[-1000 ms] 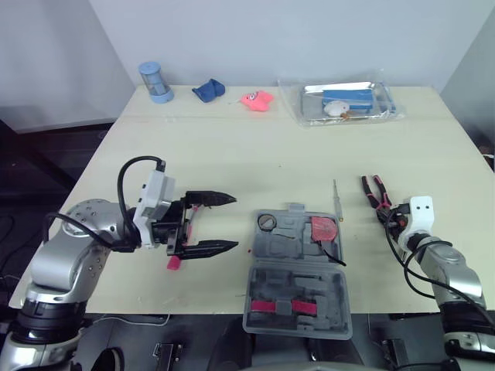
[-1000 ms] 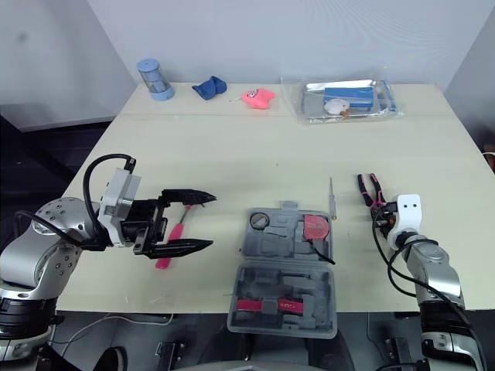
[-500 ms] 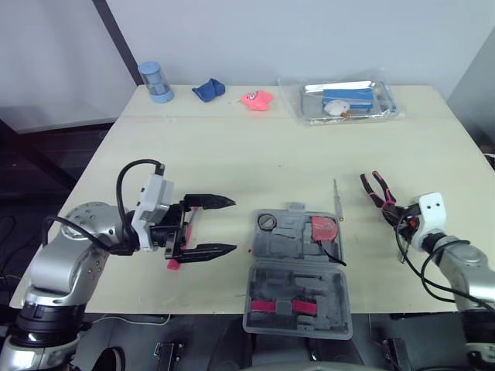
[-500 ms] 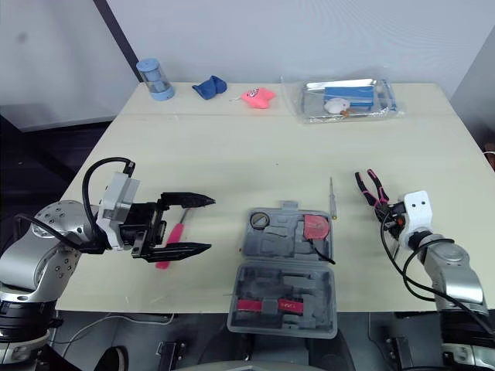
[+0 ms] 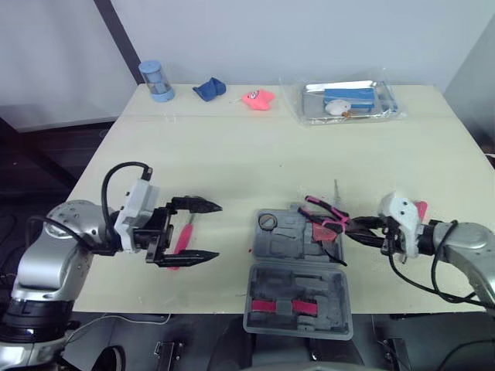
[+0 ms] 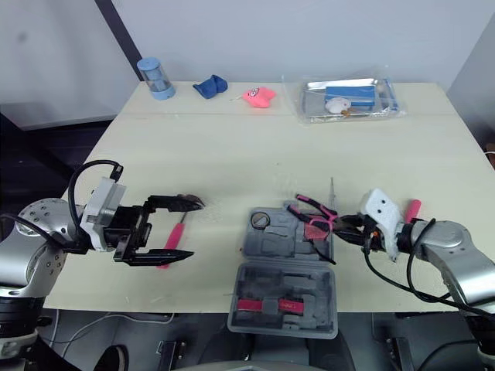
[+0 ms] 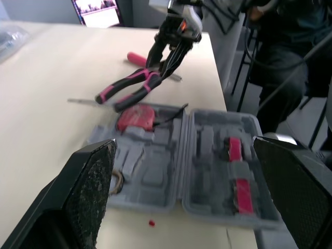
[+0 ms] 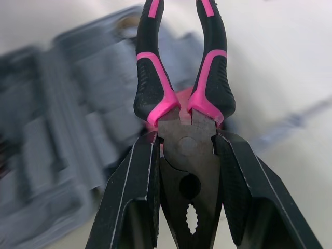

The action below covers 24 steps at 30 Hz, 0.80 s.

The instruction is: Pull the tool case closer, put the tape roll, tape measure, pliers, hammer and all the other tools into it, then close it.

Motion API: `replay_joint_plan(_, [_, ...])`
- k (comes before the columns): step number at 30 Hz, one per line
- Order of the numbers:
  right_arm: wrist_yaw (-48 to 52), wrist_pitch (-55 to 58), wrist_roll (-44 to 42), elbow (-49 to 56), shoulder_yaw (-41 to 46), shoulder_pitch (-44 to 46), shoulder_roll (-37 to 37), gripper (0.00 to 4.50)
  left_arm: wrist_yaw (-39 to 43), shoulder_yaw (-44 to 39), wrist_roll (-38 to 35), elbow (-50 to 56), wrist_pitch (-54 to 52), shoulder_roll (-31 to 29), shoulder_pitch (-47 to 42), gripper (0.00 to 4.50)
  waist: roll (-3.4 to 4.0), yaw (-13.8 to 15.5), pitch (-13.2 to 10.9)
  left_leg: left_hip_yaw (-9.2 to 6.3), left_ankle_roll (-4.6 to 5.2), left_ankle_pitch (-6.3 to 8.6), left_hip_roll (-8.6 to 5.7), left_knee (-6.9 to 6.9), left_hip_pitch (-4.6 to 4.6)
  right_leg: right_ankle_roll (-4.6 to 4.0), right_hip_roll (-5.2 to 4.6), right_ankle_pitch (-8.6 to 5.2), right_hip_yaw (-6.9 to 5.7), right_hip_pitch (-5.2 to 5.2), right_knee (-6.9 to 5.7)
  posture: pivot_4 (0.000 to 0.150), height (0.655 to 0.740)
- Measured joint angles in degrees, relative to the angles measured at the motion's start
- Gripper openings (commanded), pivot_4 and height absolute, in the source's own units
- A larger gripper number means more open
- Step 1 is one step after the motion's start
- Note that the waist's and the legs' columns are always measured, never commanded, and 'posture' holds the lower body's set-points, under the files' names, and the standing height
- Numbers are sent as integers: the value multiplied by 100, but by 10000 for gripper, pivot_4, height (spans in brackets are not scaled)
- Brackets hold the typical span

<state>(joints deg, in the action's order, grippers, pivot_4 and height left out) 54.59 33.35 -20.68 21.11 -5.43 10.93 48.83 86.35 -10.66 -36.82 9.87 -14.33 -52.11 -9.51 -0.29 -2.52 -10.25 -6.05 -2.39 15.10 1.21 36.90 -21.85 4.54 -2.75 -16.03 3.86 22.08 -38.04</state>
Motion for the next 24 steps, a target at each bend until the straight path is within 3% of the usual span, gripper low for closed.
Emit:
replay_joint_plan(10, [228,694,773,304,-1704,1335,-74,10112,247,101,405,-257,568,-133,74,45000,-9,3,-6,-6,-1,0,0,3,-24,-1,-1,0,-7,28,-5,1500,7400])
replay_joint_plan(17, [280,1095,1280,295,-2435,1867,-143,10112,270,172,477,-315,734,-205,148,45000,-9,1,-6,-15,-2,-1,-1,29,-90,-1,0,1,-13,87,-25,1500,7400])
replay_joint_plan(24, [319,1617,1635,251,-2934,2312,-364,10112,283,196,485,-334,789,-234,272,45000,-9,0,-6,-15,-2,-1,-2,34,-92,-2,0,0,-13,95,-45,1500,7400])
